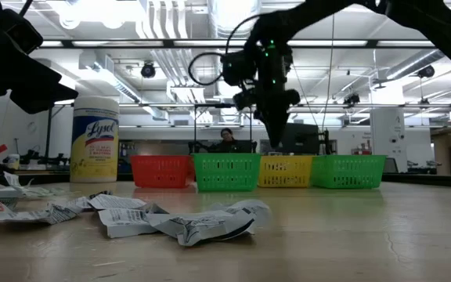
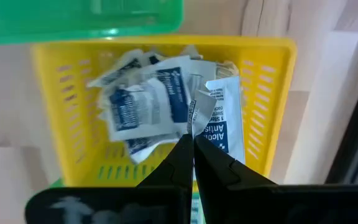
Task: Pick & Place First Aid Supplies
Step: Put the alcohol pad into the yellow basket
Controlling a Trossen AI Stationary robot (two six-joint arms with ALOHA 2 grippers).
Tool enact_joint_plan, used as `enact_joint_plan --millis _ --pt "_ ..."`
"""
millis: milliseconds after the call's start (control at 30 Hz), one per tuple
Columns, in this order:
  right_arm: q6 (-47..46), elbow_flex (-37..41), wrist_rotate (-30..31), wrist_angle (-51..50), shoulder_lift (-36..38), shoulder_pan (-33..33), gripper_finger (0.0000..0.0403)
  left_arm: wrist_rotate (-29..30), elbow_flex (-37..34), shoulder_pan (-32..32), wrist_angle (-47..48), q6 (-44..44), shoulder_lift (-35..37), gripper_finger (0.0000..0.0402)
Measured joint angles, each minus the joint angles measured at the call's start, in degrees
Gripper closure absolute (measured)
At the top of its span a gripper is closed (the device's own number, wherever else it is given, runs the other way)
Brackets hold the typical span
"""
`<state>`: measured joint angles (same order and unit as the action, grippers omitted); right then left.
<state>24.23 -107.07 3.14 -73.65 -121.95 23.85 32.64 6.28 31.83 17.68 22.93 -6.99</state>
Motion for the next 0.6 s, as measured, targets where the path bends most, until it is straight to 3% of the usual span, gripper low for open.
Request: enact_joint_plan --millis 233,600 --pt "0.0 6.41 -0.15 7.07 0.37 1.72 0.0394 1.55 0.0 0.0 0.0 -0.03 0.0 0.0204" --pt "-1.57 9.9 -0.15 11.97 0.37 3.07 0.0394 1.98 0.0 0.0 -0.01 -0.01 0.01 0.0204"
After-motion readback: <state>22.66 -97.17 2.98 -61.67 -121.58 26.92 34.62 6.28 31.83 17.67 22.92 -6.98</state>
